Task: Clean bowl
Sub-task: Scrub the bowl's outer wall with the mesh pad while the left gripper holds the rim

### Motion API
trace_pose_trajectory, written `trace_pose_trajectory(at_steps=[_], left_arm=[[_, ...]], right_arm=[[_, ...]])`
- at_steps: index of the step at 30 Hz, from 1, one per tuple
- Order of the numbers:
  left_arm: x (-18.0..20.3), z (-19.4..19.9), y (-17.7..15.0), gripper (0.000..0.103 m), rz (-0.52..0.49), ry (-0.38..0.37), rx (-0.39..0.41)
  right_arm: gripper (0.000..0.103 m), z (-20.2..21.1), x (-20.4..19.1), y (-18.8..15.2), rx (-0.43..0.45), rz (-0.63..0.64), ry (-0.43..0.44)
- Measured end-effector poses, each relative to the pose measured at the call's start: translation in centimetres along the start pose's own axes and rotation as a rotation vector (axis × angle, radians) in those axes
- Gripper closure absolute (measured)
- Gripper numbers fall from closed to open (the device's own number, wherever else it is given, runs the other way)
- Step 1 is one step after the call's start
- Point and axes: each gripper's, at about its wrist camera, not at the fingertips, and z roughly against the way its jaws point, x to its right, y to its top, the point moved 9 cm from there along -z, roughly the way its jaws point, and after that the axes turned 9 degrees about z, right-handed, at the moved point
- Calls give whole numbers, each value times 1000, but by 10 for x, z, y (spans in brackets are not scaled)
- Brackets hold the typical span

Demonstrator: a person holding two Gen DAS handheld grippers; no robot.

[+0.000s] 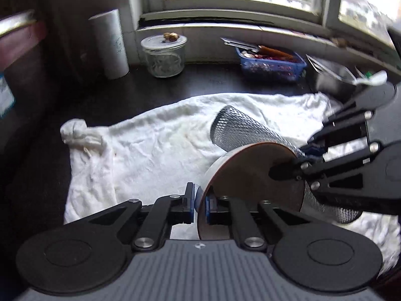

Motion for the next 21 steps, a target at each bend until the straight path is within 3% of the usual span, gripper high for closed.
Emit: trace_pose_trajectory(at_steps=[7, 11, 14, 17, 21], left_arm=[[-48, -12, -10, 89, 551, -169, -21], [-67, -25, -24, 89, 856, -248, -93], [-71, -34, -37, 89, 1024, -297, -149], [-69, -37, -42, 89, 1074, -318, -171], [-66, -36, -39, 89, 1030, -322, -177]], right_arm=[[85, -8, -5, -9, -28, -113, 95], [81, -9, -10, -8, -26, -133, 109], [78, -7, -7, -5, -17, -148, 103], [77, -6, -3, -3, -9, -166, 95], [79, -7, 0, -4, -3, -168, 73]])
